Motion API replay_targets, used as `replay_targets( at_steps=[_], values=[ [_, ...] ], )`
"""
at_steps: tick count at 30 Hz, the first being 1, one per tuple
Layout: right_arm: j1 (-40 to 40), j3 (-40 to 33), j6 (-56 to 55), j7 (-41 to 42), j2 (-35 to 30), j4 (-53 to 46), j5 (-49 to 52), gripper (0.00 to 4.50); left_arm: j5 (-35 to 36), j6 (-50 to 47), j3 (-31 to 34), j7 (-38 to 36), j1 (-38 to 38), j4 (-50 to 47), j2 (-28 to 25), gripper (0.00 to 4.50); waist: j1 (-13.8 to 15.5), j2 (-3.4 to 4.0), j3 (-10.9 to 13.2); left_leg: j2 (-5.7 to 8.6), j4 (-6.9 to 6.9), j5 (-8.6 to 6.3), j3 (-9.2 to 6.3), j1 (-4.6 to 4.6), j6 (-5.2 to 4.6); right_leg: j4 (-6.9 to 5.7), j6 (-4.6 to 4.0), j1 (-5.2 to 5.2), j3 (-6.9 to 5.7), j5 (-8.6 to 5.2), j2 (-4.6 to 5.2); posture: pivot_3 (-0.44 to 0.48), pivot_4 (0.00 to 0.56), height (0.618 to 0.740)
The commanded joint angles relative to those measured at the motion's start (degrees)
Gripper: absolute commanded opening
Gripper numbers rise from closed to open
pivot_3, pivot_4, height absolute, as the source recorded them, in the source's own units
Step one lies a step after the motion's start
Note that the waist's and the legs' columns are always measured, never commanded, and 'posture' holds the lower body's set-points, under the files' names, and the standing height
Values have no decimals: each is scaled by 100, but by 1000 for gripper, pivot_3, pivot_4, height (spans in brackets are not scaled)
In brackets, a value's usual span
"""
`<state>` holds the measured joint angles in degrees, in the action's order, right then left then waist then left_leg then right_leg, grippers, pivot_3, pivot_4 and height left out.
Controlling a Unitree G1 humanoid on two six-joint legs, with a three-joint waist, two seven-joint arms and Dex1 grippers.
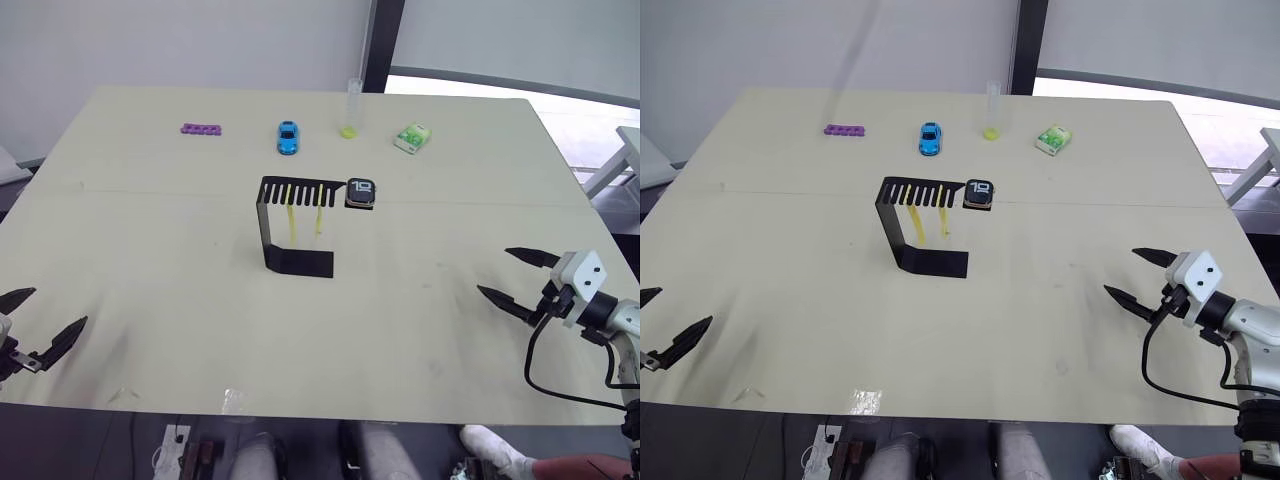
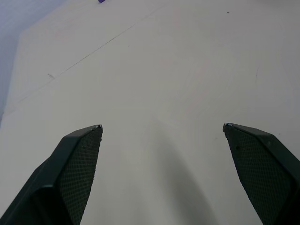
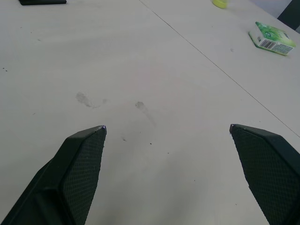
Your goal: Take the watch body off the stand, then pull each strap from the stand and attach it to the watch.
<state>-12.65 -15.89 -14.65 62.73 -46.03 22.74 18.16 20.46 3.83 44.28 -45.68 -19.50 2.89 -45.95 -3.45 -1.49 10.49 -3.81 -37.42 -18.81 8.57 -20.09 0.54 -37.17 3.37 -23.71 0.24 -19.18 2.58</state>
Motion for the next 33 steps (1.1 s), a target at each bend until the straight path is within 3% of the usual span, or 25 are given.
replay_targets(
  at_steps=[1, 10, 15, 19, 25, 33],
  values=[
    [-54, -50, 342, -334, 216, -457, 243, 4500, 319, -285, 19, -54, 79, -270, -2, 4441, -3, -1, -1, 0, 0, 0, 0, 0, 0, 0, 0, 0, 0, 0, 0, 0, 150, 740],
    [307, -310, 2729, -2370, 1392, -3252, 1307, 4500, 1530, -1346, -338, -831, 58, -1864, 13, 4441, 13, -3, -2, -2, -4, 6, -10, -4, 12, -28, -4, -9, -2, -2, 0, 0, 150, 740],
    [530, -278, 3954, -3743, 1836, -5140, 2053, 4500, 1870, -1834, -647, -667, 185, -2826, 5, 4441, 25, -3, -2, 0, -10, 5, -13, -8, 12, -26, -4, -7, -1, -2, 0, 0, 150, 740],
    [60, 158, 4895, -5082, 2278, -6222, 2406, 4500, 2003, -2000, -885, -510, 434, -3241, 47, 4441, -41, -4, -3, 1, -9, 10, -12, -3, 18, -34, -5, -7, 5, -3, -6, 0, 150, 740],
    [-775, 893, 5915, -6549, 2837, -6881, 2335, 4500, 2104, -2203, -1049, -280, 815, -3571, 41, 4441, -119, -5, -3, 1, -4, 17, -16, -13, 27, -39, -13, -22, 4, -7, -11, 0, 150, 740],
    [-1462, 1380, 6636, -7334, 3193, -6869, 2019, 4500, 2123, -2357, -1131, -138, 940, -3758, 77, 4441, -137, -6, -4, 1, -14, 22, -12, -23, 23, -42, -13, -32, 8, -7, -10, 0, 150, 740]
  ],
)
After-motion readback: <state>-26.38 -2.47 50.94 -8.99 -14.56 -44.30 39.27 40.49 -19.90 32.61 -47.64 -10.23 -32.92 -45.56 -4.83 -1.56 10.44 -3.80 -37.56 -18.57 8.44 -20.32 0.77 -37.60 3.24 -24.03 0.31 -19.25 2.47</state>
